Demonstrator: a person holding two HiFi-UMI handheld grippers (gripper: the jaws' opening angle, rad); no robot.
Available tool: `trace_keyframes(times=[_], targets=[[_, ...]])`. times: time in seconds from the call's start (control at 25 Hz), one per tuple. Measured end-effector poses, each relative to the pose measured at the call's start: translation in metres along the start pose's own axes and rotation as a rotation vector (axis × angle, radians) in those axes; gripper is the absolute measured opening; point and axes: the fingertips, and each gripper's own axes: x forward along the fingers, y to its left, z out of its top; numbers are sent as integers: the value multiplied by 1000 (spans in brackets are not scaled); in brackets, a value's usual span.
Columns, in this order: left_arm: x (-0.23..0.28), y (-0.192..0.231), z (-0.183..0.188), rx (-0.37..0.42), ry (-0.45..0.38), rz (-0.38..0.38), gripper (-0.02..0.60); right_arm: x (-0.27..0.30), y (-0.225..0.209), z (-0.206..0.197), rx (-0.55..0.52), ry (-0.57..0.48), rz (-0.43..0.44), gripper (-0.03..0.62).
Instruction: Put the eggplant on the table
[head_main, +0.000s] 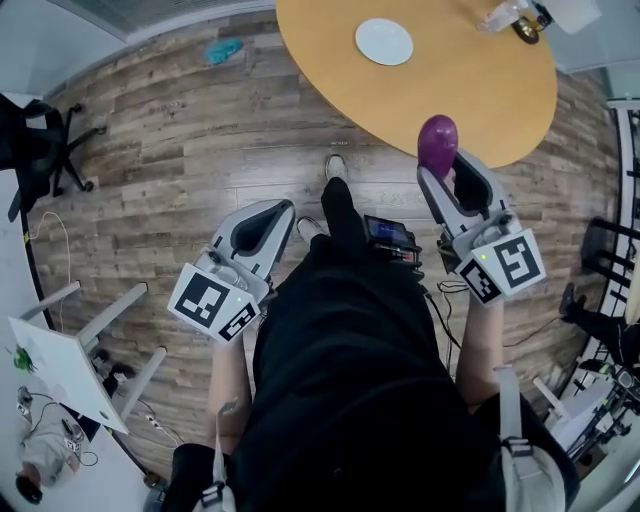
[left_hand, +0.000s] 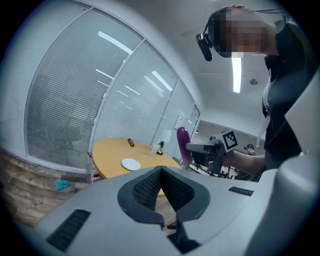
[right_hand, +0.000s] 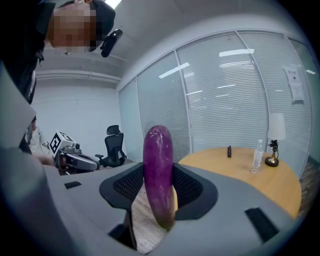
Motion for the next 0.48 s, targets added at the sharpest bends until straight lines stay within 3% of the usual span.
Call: trace_keyframes(times=[0.48], targets=[[40, 47, 57, 53, -17, 55, 11, 74, -51, 49, -13, -73, 48, 192]])
